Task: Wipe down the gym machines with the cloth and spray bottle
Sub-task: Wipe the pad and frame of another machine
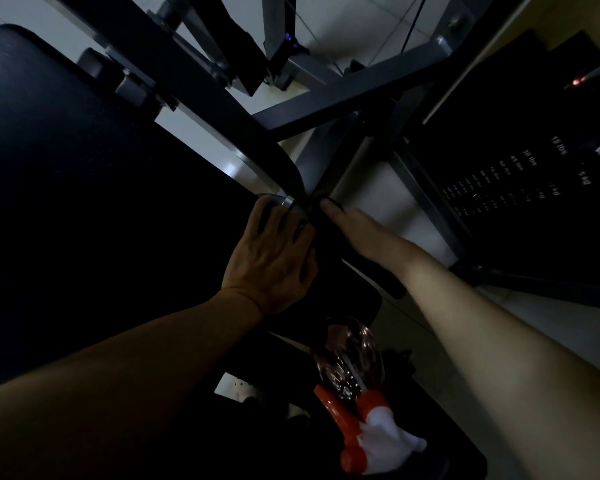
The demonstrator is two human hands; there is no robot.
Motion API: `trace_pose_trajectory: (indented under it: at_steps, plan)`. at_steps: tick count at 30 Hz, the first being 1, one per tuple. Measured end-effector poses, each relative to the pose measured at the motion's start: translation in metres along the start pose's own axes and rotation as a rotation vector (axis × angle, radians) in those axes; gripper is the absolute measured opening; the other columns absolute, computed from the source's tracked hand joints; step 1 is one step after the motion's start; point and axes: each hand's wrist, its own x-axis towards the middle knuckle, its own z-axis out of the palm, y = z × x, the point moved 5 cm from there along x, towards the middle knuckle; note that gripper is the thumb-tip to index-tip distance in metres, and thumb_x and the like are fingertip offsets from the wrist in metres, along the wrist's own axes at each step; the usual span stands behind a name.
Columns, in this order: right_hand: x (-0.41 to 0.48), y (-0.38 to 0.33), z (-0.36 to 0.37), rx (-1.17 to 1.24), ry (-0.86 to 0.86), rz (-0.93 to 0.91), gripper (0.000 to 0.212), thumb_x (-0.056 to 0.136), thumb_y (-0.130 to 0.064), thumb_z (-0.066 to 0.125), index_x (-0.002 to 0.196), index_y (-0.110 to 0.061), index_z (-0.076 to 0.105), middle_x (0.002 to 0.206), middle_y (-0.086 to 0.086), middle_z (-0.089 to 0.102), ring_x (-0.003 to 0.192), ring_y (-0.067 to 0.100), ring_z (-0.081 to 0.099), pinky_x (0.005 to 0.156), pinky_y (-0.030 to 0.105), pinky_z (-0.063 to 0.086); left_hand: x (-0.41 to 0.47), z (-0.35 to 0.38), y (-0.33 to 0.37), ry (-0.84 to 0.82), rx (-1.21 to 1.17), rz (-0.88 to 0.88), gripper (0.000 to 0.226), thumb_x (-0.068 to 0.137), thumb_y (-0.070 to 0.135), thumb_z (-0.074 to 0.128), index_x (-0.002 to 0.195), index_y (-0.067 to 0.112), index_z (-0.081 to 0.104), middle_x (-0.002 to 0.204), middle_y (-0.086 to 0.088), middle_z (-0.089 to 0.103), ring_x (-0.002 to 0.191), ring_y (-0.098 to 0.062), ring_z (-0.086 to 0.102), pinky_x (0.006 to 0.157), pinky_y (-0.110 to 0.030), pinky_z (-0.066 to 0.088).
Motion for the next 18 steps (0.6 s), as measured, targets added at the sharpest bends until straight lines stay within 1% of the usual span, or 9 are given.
trace_pose_trajectory:
  at_steps: [2,3,5,6,7,9,12,15,18]
  plan:
    - [0.018,-0.005,0.006,0.015,0.047,-0.018,0.057,0.094,-0.059,0.049,0.109,-0.009,0.072,0.104,0.013,0.073,0.099,0.026,0.069,0.09,0.041,0.052,0.0,-0.001,0.0,0.007,-0.004,-0.001,0.042,0.099,0.035,0.04,0.113,0.004,0.065,0.116,-0.021,0.063,0.117,-0.042,0.05,0.119,-0.055,0.021]
    - [0.017,-0.005,0.008,0.0,0.066,-0.038,0.051,0.097,-0.053,0.052,0.105,-0.006,0.072,0.1,0.016,0.074,0.096,0.025,0.07,0.086,0.04,0.053,0.0,-0.001,0.0,0.004,-0.004,-0.001,0.042,0.099,0.035,0.041,0.114,0.003,0.065,0.117,-0.02,0.063,0.117,-0.042,0.051,0.119,-0.056,0.024]
    - [0.005,0.005,0.007,-0.048,0.067,-0.093,0.035,0.101,-0.041,0.052,0.1,-0.012,0.07,0.092,0.01,0.073,0.084,0.011,0.068,0.074,0.029,0.05,0.0,0.0,-0.001,-0.01,-0.005,0.002,0.042,0.099,0.035,0.041,0.113,0.004,0.065,0.117,-0.02,0.063,0.116,-0.042,0.052,0.119,-0.056,0.024]
    - [-0.002,0.014,0.006,-0.08,0.073,-0.118,0.03,0.102,-0.041,0.05,0.104,-0.017,0.068,0.094,0.005,0.072,0.085,0.007,0.067,0.073,0.024,0.05,0.0,0.0,0.0,-0.021,-0.003,0.002,0.041,0.099,0.035,0.04,0.112,0.005,0.065,0.117,-0.019,0.063,0.116,-0.042,0.052,0.119,-0.056,0.024]
    - [-0.01,0.025,0.004,-0.153,0.089,-0.131,0.031,0.101,-0.044,0.049,0.115,-0.019,0.063,0.103,0.003,0.07,0.094,0.009,0.066,0.08,0.025,0.051,0.001,-0.001,0.001,-0.032,0.002,0.0,0.042,0.099,0.036,0.038,0.112,0.005,0.065,0.117,-0.019,0.063,0.116,-0.042,0.052,0.119,-0.056,0.023]
    - [-0.021,0.039,0.003,-0.346,0.124,-0.164,0.043,0.099,-0.039,0.048,0.136,-0.016,0.05,0.126,0.009,0.061,0.114,0.023,0.059,0.094,0.031,0.046,0.002,0.0,0.001,-0.057,0.01,-0.002,0.045,0.099,0.037,0.035,0.113,0.006,0.064,0.118,-0.019,0.062,0.118,-0.042,0.05,0.119,-0.056,0.022]
    - [-0.036,0.043,-0.002,-0.587,0.221,-0.235,0.042,0.1,-0.022,0.05,0.138,-0.006,0.046,0.13,0.015,0.054,0.117,0.031,0.053,0.094,0.032,0.04,0.001,0.003,-0.001,-0.069,0.0,-0.006,0.047,0.1,0.037,0.032,0.115,0.006,0.064,0.119,-0.02,0.062,0.119,-0.043,0.05,0.118,-0.058,0.022]
    - [-0.052,0.062,-0.018,-0.779,0.227,-0.127,0.046,0.098,-0.033,0.05,0.138,-0.011,0.046,0.125,0.012,0.057,0.111,0.03,0.057,0.091,0.039,0.047,0.0,0.004,-0.001,-0.066,-0.003,0.003,0.046,0.1,0.037,0.034,0.117,0.005,0.063,0.121,-0.021,0.063,0.12,-0.044,0.05,0.117,-0.059,0.024]
    - [-0.062,0.075,-0.04,-1.065,0.175,0.147,0.046,0.101,-0.049,0.034,0.122,-0.016,0.058,0.103,0.009,0.068,0.084,0.024,0.064,0.069,0.033,0.048,-0.001,0.004,-0.002,-0.028,-0.02,0.006,0.043,0.1,0.035,0.038,0.115,0.004,0.064,0.12,-0.023,0.063,0.119,-0.045,0.052,0.116,-0.059,0.026]
